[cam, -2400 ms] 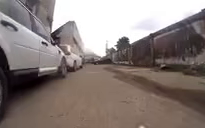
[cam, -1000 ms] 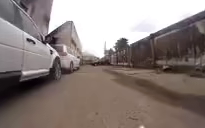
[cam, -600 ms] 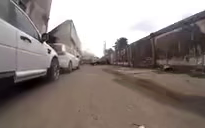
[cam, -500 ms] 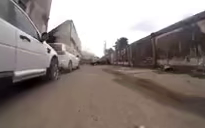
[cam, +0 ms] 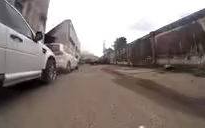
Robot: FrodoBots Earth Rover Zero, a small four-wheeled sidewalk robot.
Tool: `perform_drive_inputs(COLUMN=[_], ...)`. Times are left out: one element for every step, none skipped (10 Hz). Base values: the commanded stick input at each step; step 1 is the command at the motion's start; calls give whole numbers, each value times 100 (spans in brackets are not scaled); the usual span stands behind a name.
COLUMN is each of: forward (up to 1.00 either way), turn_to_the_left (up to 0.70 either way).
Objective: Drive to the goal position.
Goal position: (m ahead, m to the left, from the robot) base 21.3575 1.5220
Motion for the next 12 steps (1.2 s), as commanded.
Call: perform_drive_inputs(forward=[30,30,30,30,30,30,30,30,30,30,30,30], turn_to_the_left=[0,0,0,0,0,0,0,0,-41,-19,0,0])
